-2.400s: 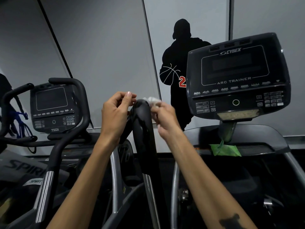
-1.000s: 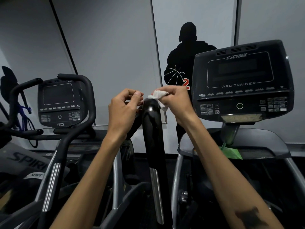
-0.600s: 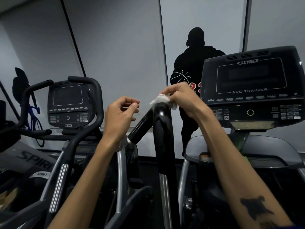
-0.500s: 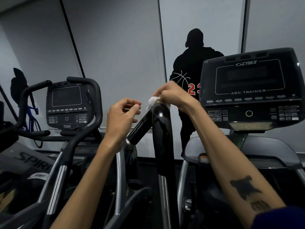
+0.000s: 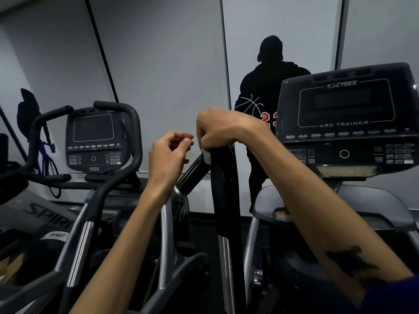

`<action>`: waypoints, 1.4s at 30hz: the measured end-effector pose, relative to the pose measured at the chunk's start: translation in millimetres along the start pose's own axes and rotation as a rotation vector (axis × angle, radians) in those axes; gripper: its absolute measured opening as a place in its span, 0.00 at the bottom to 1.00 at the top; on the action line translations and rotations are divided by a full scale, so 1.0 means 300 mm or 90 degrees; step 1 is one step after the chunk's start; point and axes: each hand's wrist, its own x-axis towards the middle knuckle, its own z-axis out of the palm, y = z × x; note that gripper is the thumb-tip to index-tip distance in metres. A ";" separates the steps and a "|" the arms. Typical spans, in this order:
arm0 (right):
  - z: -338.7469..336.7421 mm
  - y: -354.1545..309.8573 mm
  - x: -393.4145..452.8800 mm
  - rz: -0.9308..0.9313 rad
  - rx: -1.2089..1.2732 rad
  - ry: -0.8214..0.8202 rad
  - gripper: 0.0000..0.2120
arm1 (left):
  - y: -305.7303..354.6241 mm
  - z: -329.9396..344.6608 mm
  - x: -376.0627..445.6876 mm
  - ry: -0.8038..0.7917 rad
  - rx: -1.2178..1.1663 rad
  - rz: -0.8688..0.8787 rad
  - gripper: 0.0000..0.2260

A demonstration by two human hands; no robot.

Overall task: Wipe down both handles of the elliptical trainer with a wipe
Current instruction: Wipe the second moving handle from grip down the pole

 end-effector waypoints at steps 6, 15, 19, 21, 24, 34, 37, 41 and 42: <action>0.033 -0.049 0.056 0.015 -0.080 -0.017 0.13 | 0.006 0.010 -0.001 0.035 -0.006 -0.001 0.09; -0.021 0.031 -0.152 0.009 0.167 0.082 0.04 | 0.032 0.017 -0.023 0.022 0.006 0.010 0.07; 0.054 0.125 -0.249 -0.032 0.376 0.173 0.09 | 0.065 0.035 -0.049 -0.014 0.020 0.064 0.04; 0.091 0.152 -0.245 -0.011 0.451 0.233 0.11 | 0.086 0.051 -0.063 -0.019 0.019 0.076 0.05; 0.104 0.140 -0.190 0.024 0.413 0.317 0.07 | 0.109 0.070 -0.072 -0.008 0.008 0.082 0.05; 0.157 0.166 -0.232 0.041 0.481 0.386 0.09 | 0.108 0.052 -0.083 -0.012 0.018 0.071 0.04; 0.163 0.083 -0.224 -0.015 0.392 0.408 0.10 | 0.119 0.077 -0.087 -0.005 -0.011 0.069 0.04; 0.217 0.114 -0.315 -0.047 0.394 0.426 0.11 | 0.110 0.076 -0.102 0.000 -0.020 0.064 0.06; 0.217 0.140 -0.312 -0.018 0.419 0.429 0.12 | 0.109 0.072 -0.104 0.003 -0.022 0.063 0.06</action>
